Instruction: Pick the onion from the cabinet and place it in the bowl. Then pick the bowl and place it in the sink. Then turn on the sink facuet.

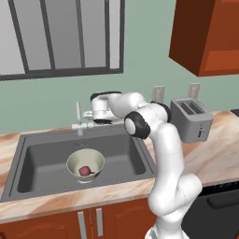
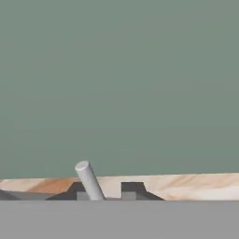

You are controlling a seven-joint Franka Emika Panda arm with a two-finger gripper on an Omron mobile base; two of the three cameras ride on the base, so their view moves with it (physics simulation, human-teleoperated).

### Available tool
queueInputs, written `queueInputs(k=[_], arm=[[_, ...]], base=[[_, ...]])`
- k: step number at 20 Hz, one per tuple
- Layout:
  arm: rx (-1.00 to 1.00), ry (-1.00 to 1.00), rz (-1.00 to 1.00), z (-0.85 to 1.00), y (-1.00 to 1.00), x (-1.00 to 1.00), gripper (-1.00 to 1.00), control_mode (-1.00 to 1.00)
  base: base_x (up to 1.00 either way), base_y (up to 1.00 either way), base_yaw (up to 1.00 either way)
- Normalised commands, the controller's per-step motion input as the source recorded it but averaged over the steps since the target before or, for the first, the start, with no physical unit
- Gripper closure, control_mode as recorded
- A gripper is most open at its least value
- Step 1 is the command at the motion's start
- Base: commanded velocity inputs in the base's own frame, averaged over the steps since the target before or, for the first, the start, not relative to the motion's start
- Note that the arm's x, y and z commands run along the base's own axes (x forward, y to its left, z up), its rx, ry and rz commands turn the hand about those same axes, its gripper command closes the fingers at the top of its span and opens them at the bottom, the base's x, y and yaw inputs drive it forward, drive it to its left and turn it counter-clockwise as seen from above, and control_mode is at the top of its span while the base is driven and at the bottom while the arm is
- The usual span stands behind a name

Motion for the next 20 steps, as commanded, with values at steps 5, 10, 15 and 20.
queueInputs(k=[5,10,15,20], arm=[[0.17,0.22,-0.07,-0.04,-0.84,-0.17,1.0,-1.0],[0.14,0.21,-0.09,-0.11,-0.88,-0.23,1.0,-1.0],[0.14,0.2,-0.11,-0.06,-0.87,-0.11,1.0,-1.0],[0.12,0.2,-0.13,0.0,-0.75,0.0,1.0,-1.0]], base=[[0.0,0.0,0.0],[0.0,0.0,0.0],[0.0,0.0,0.0],[0.0,0.0,0.0]])
